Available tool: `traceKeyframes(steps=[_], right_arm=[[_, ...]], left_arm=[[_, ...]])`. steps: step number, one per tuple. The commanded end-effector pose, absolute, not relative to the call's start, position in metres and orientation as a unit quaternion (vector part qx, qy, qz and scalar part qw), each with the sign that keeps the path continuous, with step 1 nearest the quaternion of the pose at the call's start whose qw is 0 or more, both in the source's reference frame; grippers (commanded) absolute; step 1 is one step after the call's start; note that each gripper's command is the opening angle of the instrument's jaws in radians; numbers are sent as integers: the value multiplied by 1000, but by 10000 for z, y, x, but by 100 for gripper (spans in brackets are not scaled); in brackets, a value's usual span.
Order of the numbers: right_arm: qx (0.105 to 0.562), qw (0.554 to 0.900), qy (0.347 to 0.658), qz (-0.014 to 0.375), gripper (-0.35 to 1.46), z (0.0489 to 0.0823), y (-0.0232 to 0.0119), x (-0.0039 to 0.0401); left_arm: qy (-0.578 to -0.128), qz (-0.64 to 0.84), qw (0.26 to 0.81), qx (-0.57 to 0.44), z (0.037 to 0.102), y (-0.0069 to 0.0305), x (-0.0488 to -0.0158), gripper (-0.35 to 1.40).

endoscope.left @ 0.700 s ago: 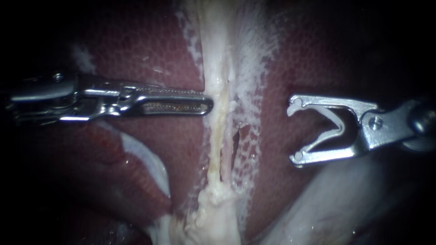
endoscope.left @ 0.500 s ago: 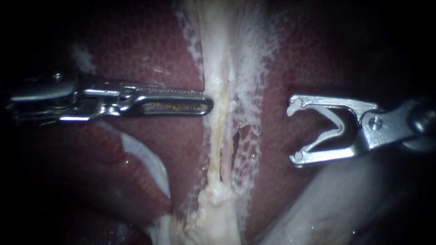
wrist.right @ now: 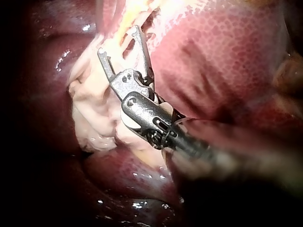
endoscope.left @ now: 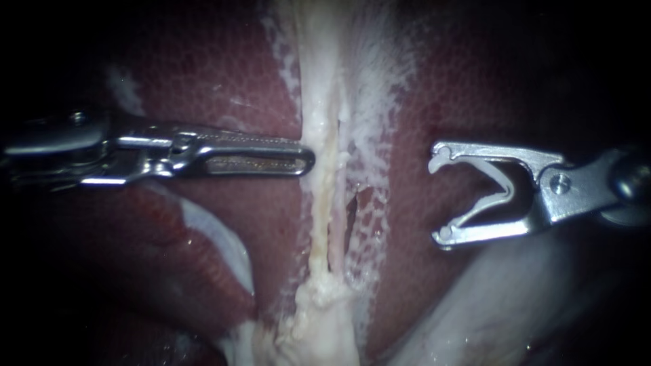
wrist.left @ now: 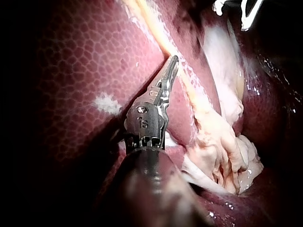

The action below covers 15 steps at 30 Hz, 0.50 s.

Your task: Clipping first clip left tube

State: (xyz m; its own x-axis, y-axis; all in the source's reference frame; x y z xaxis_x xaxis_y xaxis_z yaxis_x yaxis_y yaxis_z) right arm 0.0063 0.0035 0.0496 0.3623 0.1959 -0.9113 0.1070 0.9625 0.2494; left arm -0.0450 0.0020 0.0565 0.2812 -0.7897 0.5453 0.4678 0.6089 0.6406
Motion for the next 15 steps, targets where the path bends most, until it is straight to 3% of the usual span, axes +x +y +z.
traceKeyframes(steps=[1,15], right_arm=[[135,814,564,30,60,496,35,63],[162,809,562,58,59,496,34,67]], left_arm=[[-444,-403,779,182,563,20,-449,-35],[-442,-405,778,188,532,26,-432,-35]])
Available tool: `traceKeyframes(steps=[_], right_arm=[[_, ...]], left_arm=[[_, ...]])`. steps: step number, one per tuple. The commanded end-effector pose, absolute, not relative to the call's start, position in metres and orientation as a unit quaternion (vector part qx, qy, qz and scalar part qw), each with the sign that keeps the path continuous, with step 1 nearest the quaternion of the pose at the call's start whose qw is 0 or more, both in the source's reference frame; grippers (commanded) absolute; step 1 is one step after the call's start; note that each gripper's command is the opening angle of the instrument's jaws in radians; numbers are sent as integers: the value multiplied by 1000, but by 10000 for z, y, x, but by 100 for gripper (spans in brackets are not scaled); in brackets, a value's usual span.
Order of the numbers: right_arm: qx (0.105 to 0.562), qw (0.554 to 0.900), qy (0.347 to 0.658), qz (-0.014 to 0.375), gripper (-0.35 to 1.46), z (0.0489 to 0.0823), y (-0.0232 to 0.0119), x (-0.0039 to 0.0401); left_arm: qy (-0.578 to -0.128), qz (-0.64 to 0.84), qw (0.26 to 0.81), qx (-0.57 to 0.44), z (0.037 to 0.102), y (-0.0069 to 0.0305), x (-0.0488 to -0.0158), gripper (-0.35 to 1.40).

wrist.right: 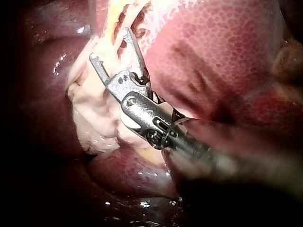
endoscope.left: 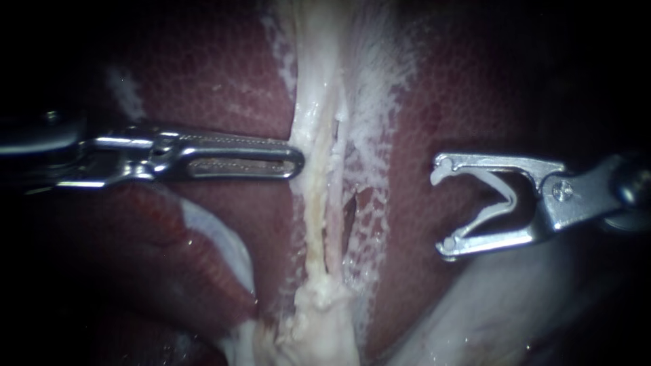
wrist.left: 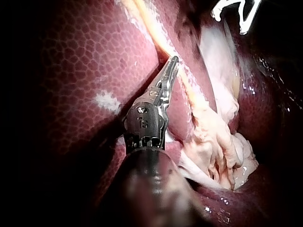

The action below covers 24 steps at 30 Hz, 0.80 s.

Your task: Clipping first clip left tube

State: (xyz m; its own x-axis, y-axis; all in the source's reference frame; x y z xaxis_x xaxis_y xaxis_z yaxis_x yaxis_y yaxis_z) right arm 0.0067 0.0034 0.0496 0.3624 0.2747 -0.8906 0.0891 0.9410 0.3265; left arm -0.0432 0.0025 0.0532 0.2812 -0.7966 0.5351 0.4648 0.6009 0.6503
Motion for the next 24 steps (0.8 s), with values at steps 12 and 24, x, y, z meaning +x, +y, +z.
traceKeyframes(steps=[12,24], right_arm=[[187,802,564,66,58,499,34,73],[235,789,560,94,56,522,19,98]], left_arm=[[-442,-414,774,187,513,25,-424,-35],[-441,-415,773,186,506,21,-423,-35]])
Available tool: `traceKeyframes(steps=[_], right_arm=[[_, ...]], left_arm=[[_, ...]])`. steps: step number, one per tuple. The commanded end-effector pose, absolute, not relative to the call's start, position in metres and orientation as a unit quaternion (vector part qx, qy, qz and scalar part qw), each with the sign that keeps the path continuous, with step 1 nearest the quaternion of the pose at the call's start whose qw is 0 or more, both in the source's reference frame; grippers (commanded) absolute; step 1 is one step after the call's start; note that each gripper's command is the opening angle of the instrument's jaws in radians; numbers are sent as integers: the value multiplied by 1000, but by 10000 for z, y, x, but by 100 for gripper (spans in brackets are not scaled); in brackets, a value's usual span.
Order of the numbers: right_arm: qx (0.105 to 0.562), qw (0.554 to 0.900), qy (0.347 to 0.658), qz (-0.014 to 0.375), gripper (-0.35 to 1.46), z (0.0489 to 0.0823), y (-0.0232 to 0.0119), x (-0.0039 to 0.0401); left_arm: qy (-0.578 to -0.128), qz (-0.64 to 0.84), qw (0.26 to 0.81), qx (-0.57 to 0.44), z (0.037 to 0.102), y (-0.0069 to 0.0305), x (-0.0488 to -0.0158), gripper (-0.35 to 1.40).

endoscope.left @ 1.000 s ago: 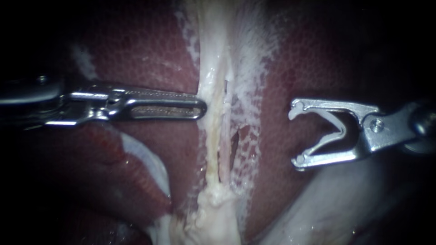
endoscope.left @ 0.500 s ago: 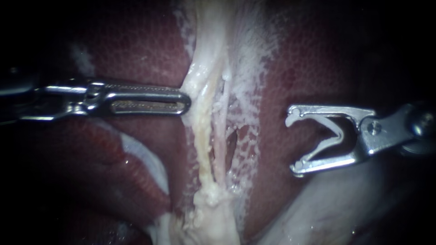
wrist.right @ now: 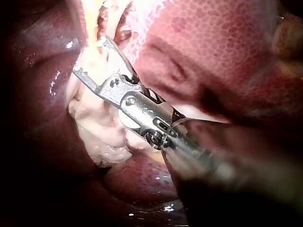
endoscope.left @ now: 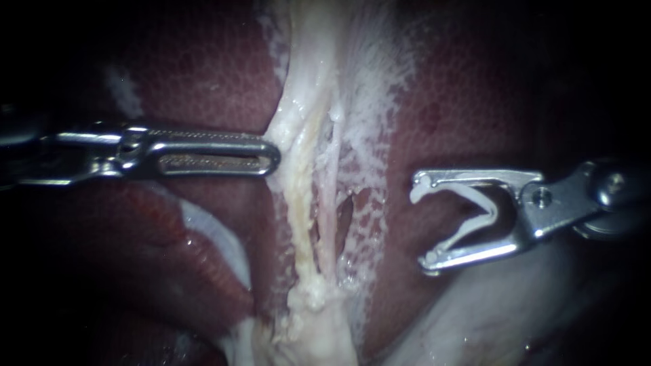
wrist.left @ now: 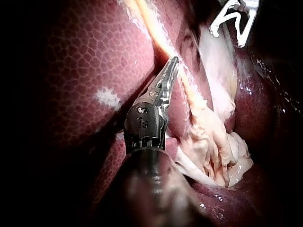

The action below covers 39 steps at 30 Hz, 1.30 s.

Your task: Clipping first clip left tube

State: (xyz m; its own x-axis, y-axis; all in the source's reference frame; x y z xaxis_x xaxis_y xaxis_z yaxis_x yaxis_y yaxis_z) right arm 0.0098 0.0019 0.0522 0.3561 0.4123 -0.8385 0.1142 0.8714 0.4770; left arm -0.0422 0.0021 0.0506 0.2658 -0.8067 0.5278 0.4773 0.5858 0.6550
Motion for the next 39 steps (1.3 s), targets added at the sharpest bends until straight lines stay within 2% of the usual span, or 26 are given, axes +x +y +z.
traceKeyframes(steps=[1,10,24,39], right_arm=[[237,789,558,98,56,526,17,100],[256,786,549,124,57,565,-4,126],[269,784,547,120,56,605,-24,173],[266,793,536,113,56,634,-27,187]], left_arm=[[-441,-415,773,186,505,21,-423,-35],[-441,-417,773,185,502,20,-424,-35],[-440,-419,773,183,497,17,-427,-35],[-440,-419,773,184,493,15,-428,-35]])
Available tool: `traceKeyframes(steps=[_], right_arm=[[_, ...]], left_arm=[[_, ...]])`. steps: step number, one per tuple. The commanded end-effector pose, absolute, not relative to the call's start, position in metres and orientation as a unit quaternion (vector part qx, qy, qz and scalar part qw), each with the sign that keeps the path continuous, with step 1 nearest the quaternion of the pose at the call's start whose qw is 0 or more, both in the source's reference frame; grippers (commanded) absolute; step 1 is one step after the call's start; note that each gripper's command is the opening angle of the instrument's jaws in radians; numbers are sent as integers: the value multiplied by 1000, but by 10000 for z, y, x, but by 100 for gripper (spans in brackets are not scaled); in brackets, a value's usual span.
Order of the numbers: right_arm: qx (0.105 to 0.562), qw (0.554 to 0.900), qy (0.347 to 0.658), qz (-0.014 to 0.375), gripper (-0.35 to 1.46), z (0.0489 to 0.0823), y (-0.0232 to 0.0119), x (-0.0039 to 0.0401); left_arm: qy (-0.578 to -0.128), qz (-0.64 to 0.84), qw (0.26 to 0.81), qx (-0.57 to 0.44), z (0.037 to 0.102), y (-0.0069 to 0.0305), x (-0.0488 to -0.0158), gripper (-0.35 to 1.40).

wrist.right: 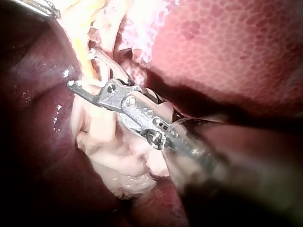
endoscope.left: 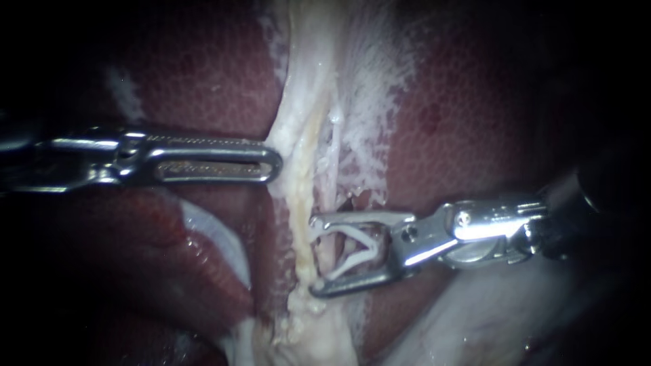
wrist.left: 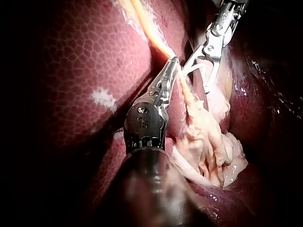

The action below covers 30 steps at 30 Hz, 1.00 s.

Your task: Clipping first clip left tube

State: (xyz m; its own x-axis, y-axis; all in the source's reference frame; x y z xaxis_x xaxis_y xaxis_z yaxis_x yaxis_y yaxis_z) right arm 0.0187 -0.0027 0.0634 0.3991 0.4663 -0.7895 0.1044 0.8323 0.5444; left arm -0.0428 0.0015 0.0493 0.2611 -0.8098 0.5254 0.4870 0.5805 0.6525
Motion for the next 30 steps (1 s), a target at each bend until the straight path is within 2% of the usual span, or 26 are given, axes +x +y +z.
traceKeyframes(steps=[1,16,25,30], right_arm=[[266,794,535,113,56,635,-28,187],[271,800,525,104,54,646,-42,199],[315,787,523,85,51,644,-53,207],[323,786,522,81,50,643,-59,212]], left_arm=[[-440,-419,773,184,492,15,-428,-35],[-440,-420,772,184,492,15,-429,-35],[-440,-420,772,183,494,16,-429,-35],[-440,-420,772,183,496,17,-428,-35]])
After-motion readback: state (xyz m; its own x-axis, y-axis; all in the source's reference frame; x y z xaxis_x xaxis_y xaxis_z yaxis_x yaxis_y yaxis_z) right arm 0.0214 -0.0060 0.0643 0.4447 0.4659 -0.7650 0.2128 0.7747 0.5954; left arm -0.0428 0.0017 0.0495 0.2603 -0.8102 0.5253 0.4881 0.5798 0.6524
